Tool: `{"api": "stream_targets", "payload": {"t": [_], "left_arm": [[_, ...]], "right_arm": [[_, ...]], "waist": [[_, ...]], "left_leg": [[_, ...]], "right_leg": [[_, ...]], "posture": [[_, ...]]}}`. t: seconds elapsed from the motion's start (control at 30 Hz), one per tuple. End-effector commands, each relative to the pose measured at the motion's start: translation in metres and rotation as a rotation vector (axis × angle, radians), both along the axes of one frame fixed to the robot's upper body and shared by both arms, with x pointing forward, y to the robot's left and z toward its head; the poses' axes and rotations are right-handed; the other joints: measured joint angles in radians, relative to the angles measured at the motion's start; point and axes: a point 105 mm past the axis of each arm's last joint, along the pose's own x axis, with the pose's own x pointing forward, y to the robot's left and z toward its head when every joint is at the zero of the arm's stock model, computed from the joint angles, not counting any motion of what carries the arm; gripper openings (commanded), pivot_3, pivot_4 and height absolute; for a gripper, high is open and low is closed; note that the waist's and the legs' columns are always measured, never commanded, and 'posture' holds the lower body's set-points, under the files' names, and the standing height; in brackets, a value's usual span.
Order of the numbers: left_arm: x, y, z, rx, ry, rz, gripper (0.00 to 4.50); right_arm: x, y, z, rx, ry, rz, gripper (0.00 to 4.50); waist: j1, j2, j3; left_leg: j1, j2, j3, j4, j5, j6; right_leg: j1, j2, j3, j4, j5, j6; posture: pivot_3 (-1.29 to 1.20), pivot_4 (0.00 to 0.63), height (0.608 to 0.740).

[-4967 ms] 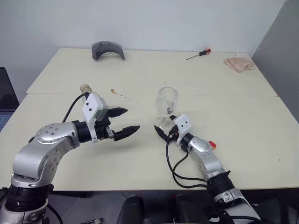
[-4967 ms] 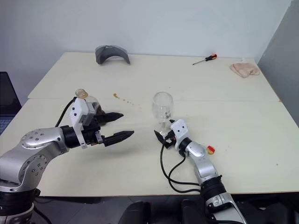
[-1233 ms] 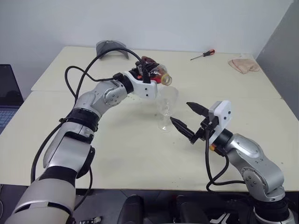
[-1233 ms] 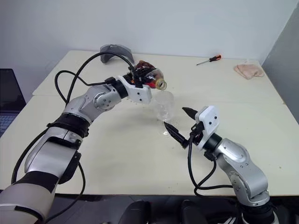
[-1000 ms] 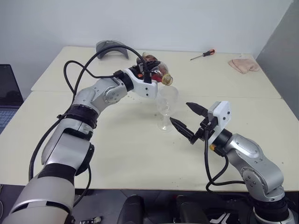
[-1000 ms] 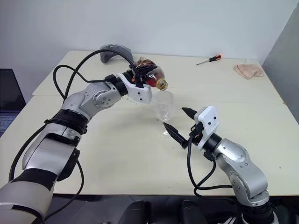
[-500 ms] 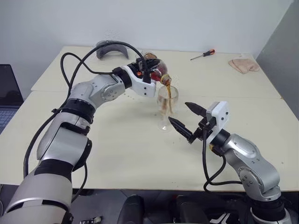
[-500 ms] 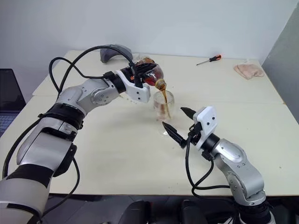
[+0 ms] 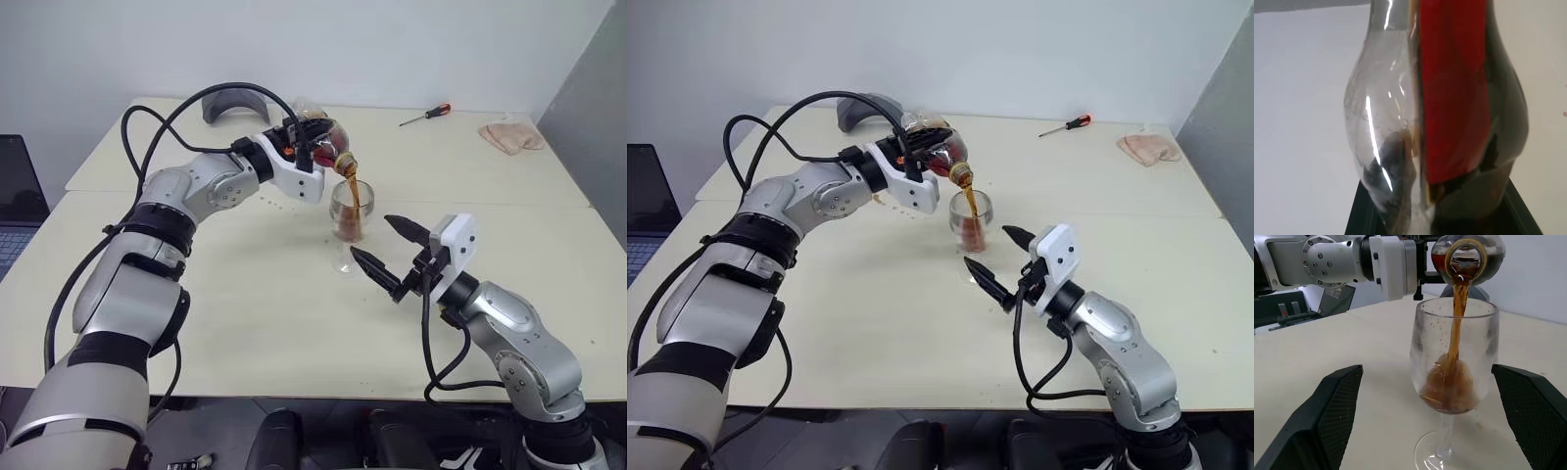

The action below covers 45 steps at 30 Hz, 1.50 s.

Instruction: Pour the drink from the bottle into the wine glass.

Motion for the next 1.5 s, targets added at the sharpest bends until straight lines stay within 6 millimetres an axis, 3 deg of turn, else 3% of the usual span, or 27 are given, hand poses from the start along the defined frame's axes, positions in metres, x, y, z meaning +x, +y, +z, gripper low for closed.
{"api": "stream_targets", "payload": {"t": [0.03, 1.0, 1.2, 1.37, 1.5], "left_arm": [[-0.004, 0.000, 0.028, -0.028, -0.076, -0.018, 0.95], [-0.004, -0.001, 0.026, -0.043, -0.055, -0.022, 0.90], [-0.002, -0.002, 0.011, -0.205, 0.140, -0.028, 0.90], [-0.012, -0.002, -0.014, -0.358, 0.368, -0.066, 0.90], [-0.018, 0.007, -0.020, -0.465, 0.462, -0.048, 0.90]], "right_arm": [[-0.002, 0.001, 0.010, 0.009, -0.051, 0.006, 4.50], [-0.003, 0.001, 0.007, -0.002, -0.044, 0.017, 4.50], [-0.005, 0.002, 0.008, -0.004, -0.049, 0.034, 4.50], [-0.009, 0.005, 0.009, -0.019, -0.052, 0.067, 4.50], [-0.014, 0.007, 0.007, -0.060, -0.058, 0.107, 4.50]], "waist": [[0.000, 0.000, 0.000], [0.000, 0.000, 0.000], [0.000, 0.001, 0.000], [-0.005, 0.001, -0.001], [-0.005, 0.001, -0.001]], "left_leg": [[0.000, 0.000, 0.000, 0.000, 0.000, 0.000], [0.000, 0.000, 0.000, 0.000, 0.000, -0.001], [0.000, 0.000, 0.000, 0.001, 0.001, -0.001], [0.001, 0.001, 0.000, 0.001, 0.001, -0.002], [0.000, 0.001, 0.000, 0.002, 0.001, -0.001]], "right_leg": [[0.000, 0.000, 0.000, 0.000, 0.000, 0.000], [0.000, 0.000, 0.000, 0.000, 0.000, 0.000], [0.000, 0.000, 0.000, 0.000, 0.000, 0.000], [0.000, 0.000, 0.000, 0.002, 0.000, 0.000], [0.000, 0.000, 0.000, 0.002, 0.000, -0.001]], "posture": [[0.00, 0.150, 0.740], [0.00, 0.150, 0.740], [0.00, 0.150, 0.740], [0.00, 0.150, 0.740], [0.00, 0.150, 0.740]]}}
